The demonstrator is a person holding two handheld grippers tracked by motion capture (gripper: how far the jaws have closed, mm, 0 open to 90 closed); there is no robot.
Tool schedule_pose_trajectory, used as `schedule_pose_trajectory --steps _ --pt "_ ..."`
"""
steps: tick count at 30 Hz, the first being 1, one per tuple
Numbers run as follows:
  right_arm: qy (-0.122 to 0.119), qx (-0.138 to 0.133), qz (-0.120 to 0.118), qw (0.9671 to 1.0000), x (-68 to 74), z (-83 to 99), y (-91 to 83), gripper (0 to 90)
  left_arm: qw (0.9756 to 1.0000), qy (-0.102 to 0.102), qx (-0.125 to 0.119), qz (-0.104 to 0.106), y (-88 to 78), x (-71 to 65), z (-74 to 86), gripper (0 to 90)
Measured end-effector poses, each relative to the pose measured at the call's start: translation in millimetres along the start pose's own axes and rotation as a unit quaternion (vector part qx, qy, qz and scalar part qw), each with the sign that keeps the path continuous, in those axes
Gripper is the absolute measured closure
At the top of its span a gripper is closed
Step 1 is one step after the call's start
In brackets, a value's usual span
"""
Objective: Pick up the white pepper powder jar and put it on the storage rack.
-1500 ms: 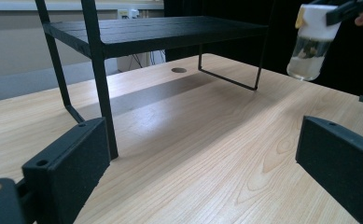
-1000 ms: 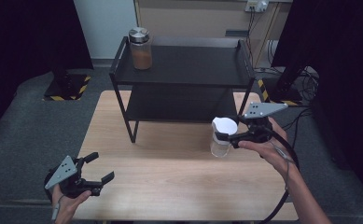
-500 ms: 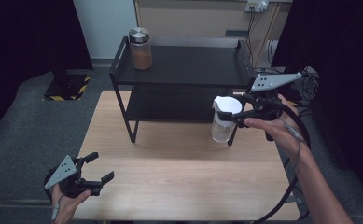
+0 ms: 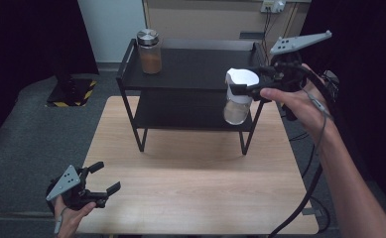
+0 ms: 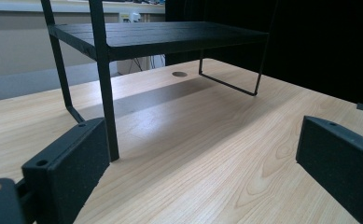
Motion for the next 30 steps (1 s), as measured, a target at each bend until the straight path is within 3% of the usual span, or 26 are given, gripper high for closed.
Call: schedule_pose_trajectory --steps 11,19,30 --pt "-0.006 0.007 0.030 0.9995 -11.5 -39.0 6.7 31.9 1.0000 -0.001 -0.002 -0.002 -1.2 0.7 0.6 1.7" --pt "0.008 0.011 0.041 0.9991 -19.9 -43.7 18.2 31.9 1.0000 -0.001 -0.003 -0.003 -2.0 1.1 0.8 1.8" --pt "0.031 0.024 0.094 0.9948 -36.7 -59.3 40.1 31.9 1.0000 -0.002 -0.001 -0.003 -1.8 1.6 1.0 1.8"
Point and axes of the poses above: each handheld gripper's, and its own axes: y roughly forward along the jaws, z roughly out of its underside, x roughly to its left, the point moved 10 cm from there along y, roughly forward along the jaws, and after that the axes turned 13 degrees about z, right-handed, at the moved point
